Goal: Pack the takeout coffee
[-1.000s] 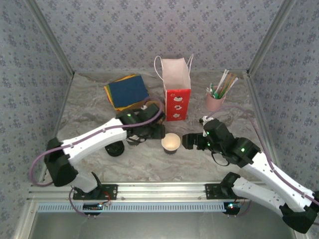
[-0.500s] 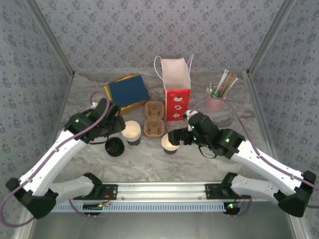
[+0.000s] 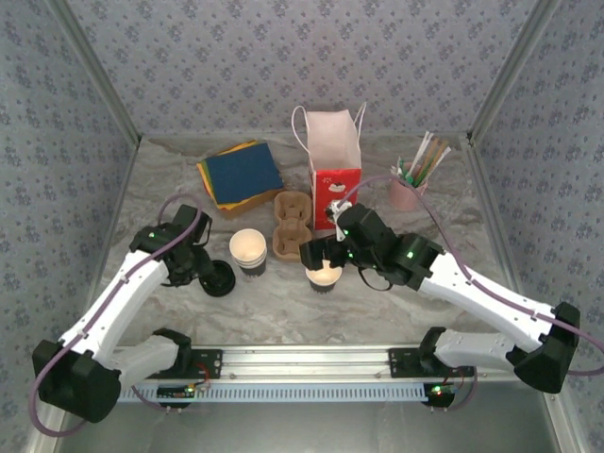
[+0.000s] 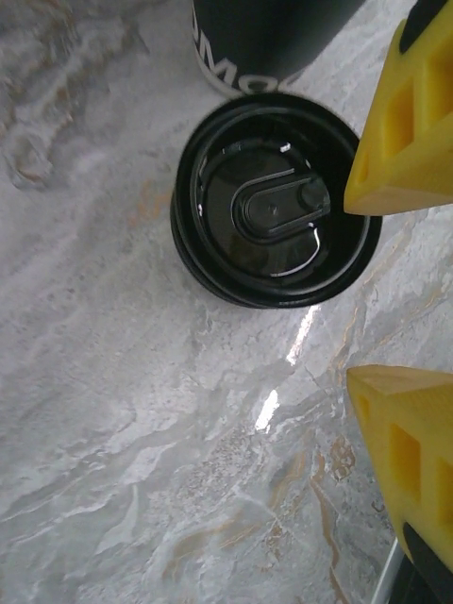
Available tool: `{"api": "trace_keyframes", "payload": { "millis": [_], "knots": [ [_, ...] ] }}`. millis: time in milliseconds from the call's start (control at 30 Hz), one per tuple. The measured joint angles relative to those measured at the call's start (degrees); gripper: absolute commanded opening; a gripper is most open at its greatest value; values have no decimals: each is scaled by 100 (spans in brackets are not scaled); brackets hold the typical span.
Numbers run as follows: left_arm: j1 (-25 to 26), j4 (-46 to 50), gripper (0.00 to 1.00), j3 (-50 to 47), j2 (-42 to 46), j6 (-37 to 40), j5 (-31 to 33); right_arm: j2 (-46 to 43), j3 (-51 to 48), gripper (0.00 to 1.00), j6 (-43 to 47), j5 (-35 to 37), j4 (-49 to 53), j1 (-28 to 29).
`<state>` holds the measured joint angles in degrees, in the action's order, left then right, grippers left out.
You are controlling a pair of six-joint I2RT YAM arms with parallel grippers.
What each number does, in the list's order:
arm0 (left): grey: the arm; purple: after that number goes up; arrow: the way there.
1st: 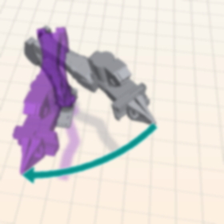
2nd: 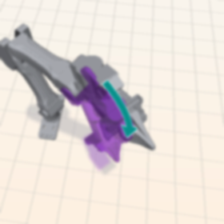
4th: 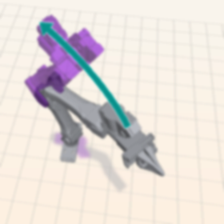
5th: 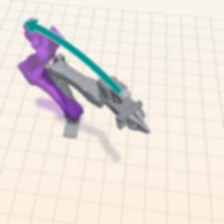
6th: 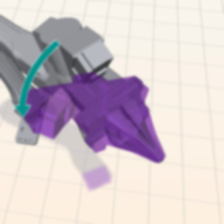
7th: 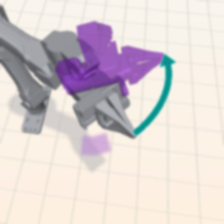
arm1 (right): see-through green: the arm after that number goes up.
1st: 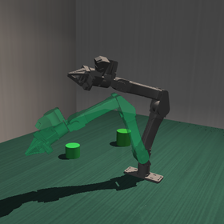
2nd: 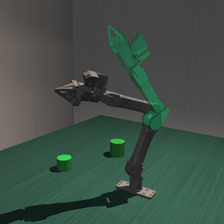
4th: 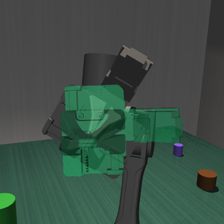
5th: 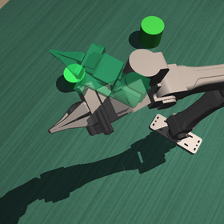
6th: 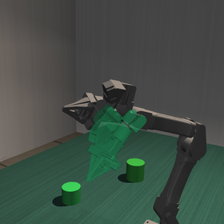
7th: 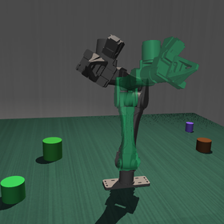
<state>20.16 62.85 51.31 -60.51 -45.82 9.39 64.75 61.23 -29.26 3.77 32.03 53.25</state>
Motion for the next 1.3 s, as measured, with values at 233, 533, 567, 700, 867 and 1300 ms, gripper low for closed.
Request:
{"api": "trace_keyframes", "payload": {
  "millis": [233,533,567,700,867,1300],
  "knots": [
    [-186,-494,37,-439,-188,181,-380,79,0,100,15,-15,-24,28],
    [-256,-776,34,-778,-448,229,-514,120,11,100,15,-13,-24,33],
    [-256,-800,33,-789,-448,232,-514,120,11,100,15,-13,-22,37],
    [-256,-931,30,-883,-452,234,-516,120,11,100,15,-13,-24,42],
    [-262,-1060,27,-977,-511,247,-533,120,11,100,15,-13,-22,42],
    [-282,-1207,5,-1027,-627,275,-531,120,11,100,15,7,-22,42]
  ]
}}
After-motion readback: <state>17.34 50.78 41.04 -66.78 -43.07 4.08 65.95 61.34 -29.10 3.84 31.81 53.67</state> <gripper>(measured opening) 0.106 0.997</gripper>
